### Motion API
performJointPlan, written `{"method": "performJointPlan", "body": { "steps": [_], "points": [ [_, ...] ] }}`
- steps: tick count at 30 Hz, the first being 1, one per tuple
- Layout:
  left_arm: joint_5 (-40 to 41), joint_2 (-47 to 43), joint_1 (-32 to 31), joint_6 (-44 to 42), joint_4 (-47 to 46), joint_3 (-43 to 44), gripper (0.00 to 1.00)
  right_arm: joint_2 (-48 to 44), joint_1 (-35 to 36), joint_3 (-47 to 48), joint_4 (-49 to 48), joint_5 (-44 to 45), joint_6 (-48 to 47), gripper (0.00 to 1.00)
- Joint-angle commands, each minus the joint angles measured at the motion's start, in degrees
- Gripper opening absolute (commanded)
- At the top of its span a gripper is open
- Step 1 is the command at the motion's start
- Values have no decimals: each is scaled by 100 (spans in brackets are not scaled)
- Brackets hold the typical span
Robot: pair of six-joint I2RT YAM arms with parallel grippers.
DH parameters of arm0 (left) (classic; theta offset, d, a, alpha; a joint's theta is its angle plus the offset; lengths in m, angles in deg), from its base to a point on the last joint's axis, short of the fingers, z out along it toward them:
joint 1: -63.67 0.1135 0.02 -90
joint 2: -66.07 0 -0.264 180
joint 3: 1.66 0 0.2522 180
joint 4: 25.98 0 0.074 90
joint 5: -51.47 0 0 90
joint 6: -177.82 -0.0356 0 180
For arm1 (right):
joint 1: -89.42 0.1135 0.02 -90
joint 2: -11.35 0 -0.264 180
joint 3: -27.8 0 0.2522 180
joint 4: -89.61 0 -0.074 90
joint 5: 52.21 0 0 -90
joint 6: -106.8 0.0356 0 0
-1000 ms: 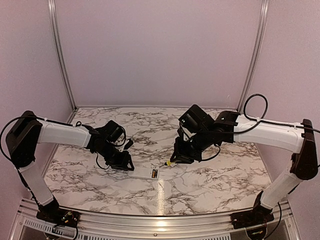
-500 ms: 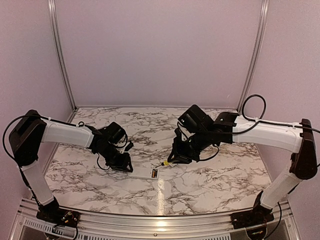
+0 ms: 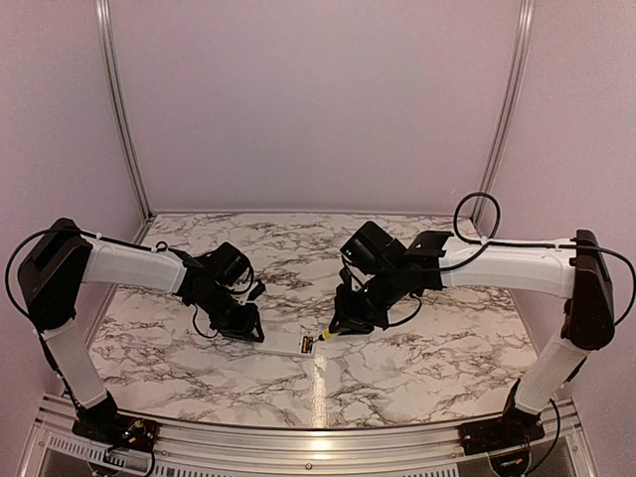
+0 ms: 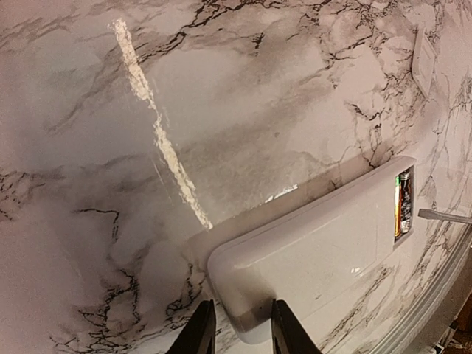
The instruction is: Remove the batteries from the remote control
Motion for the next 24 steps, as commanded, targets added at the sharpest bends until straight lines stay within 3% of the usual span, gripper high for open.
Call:
{"method": "performJointPlan", "body": {
  "steps": [1,16,24],
  "points": [
    [110,102,-18,-125,157,68,28,146,-45,235,-88,-13,-59,0],
    [92,61,-18,-233,189,74,27,444,-57,508,46,13,-94,0],
    [57,83,-17,-274,204,126,26,673,-54,1068,742,241,-247,0]
  ]
}}
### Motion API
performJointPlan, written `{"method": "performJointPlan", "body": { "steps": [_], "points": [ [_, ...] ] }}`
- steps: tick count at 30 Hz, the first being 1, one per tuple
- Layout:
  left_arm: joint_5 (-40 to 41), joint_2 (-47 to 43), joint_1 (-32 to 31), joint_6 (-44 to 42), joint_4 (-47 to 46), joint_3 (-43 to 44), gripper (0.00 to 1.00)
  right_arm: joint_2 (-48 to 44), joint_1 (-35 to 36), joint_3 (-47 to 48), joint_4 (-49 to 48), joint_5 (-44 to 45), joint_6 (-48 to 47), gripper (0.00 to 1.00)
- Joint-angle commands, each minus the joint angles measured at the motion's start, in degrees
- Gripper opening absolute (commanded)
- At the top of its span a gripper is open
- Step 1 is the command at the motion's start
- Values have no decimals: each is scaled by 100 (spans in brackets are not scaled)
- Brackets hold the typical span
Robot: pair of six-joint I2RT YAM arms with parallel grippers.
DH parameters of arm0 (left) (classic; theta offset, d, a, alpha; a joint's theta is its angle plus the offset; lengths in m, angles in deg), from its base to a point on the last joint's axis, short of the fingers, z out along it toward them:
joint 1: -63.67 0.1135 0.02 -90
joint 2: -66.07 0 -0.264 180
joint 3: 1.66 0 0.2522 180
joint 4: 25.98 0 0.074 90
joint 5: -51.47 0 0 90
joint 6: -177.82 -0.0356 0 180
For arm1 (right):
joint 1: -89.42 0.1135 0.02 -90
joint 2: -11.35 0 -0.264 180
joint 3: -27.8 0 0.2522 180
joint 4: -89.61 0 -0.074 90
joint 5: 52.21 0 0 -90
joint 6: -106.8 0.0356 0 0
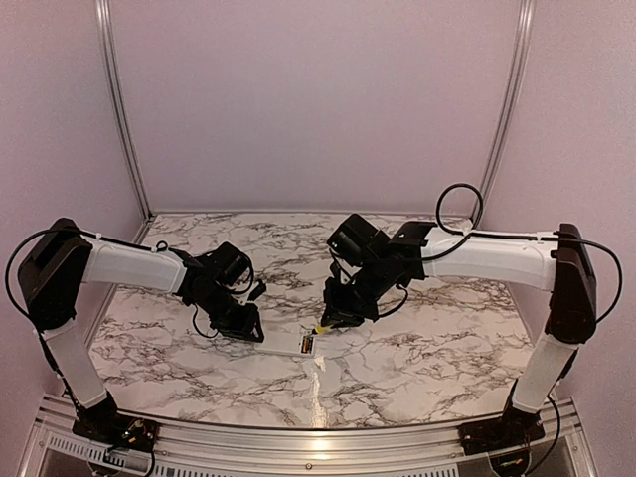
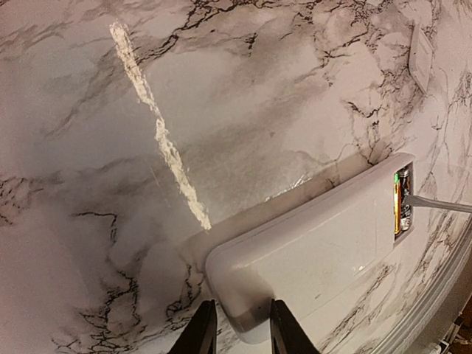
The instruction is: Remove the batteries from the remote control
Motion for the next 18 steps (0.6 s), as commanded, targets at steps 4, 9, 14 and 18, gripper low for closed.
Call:
{"method": "performJointPlan", "body": {
  "steps": [4,9,14,18],
  "points": [
    [61,103,-18,-176,230,137,26,138,-23,533,659,257,-175,0],
    [61,123,-14,-203,265,179,26,126,5,548,796,311,-157,0],
    [54,136,-17,-229,290,237,26,147,33,543,722,287,-152,0],
    [61,174,-18,-251,342,293,26,224,58,601,575,251,-162,0]
  ]
}}
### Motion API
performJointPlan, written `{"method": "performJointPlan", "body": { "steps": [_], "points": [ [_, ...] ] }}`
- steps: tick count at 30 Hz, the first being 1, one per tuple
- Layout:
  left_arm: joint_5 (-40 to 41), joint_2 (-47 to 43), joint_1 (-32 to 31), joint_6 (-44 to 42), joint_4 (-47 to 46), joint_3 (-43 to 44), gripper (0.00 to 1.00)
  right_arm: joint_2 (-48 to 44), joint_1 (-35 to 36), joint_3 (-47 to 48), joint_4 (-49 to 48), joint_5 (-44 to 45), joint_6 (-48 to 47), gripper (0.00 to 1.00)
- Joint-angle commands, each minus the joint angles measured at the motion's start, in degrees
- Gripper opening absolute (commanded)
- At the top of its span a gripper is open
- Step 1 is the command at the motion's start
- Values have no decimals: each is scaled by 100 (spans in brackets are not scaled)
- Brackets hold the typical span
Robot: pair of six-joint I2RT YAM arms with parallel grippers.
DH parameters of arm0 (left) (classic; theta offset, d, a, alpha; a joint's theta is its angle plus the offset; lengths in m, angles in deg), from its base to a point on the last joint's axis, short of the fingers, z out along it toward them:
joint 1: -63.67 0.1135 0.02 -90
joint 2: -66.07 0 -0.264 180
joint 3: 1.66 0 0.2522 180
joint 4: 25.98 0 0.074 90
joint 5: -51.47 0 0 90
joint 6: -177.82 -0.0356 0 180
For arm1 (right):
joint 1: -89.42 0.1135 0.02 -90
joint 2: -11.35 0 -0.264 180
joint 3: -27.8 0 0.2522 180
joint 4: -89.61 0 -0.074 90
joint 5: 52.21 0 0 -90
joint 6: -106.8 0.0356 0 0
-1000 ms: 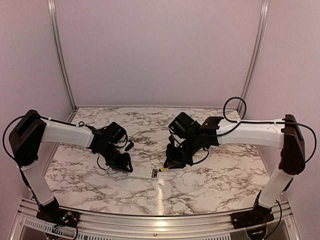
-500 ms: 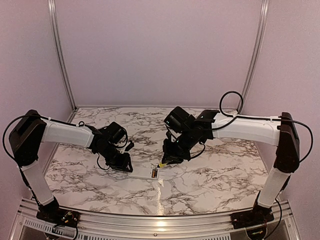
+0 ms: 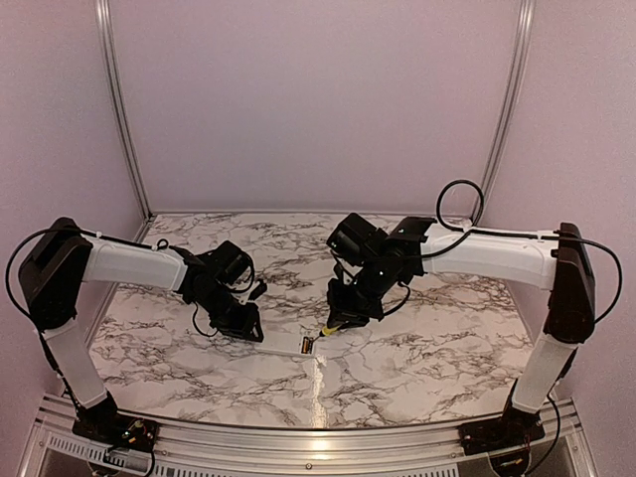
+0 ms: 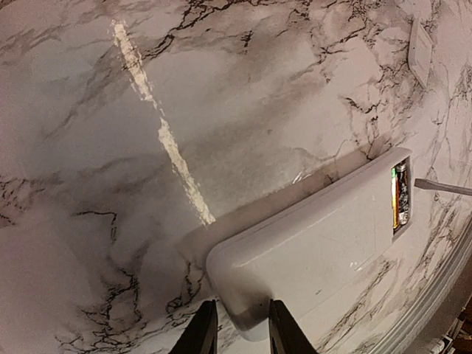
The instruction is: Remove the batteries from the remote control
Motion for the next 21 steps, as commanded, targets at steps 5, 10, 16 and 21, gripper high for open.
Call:
{"method": "performJointPlan", "body": {
  "steps": [5,10,16,21],
  "points": [
    [66,174,-18,-112,197,234,26,201,71,321,-136,10,-41,0],
    [75,176,-18,-115,195,230,26,238,71,297,-148,8,-87,0],
    [83,168,-18,-90,177,225,26,298,71,260,-182,-49,-115,0],
    [85,161,-16,-41,133,200,26,331,71,252,-178,-87,-161,0]
  ]
}}
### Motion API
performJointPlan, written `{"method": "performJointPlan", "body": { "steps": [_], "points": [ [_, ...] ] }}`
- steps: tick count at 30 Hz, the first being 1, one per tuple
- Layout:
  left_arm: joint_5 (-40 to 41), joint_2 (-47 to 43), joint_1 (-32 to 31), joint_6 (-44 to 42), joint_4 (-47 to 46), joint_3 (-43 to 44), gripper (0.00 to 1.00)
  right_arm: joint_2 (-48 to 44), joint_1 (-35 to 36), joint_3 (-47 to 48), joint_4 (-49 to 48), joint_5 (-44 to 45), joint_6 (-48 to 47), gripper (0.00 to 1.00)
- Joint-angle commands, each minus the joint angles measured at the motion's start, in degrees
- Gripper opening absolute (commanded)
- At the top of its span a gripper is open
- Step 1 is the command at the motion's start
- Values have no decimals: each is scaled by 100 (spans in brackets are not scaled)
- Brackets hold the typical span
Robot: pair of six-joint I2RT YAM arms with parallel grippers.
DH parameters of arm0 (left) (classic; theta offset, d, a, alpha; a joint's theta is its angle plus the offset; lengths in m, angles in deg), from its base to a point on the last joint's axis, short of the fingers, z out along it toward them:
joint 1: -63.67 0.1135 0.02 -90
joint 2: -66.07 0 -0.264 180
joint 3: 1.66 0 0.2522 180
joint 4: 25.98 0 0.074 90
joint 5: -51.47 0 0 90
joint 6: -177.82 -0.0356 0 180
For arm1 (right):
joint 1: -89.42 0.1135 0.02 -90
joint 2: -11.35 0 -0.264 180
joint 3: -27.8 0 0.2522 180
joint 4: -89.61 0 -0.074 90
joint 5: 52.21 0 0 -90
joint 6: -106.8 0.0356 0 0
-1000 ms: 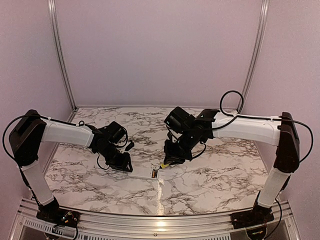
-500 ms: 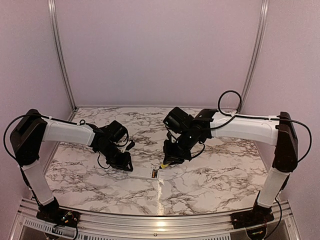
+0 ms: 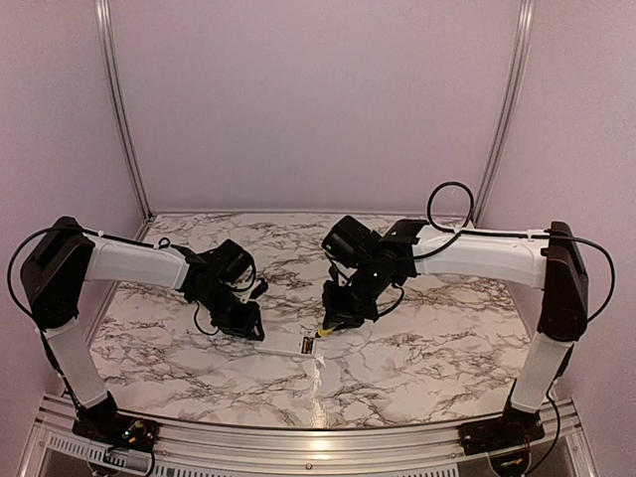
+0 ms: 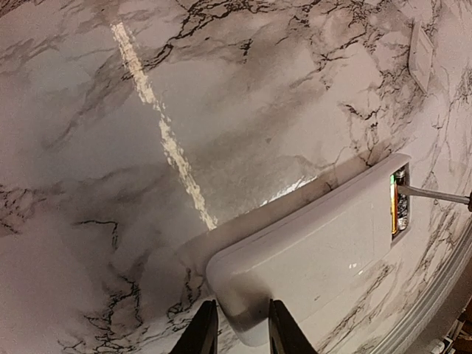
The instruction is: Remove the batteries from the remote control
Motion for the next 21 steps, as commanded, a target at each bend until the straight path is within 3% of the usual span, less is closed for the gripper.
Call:
{"method": "performJointPlan", "body": {
  "steps": [1,21],
  "points": [
    [62,67,-15,-24,42,57,25,101,38,166,-43,-42,-98,0],
    [65,-4,-18,132,-60,13,25,301,38,170,64,-81,-218,0]
  ]
}}
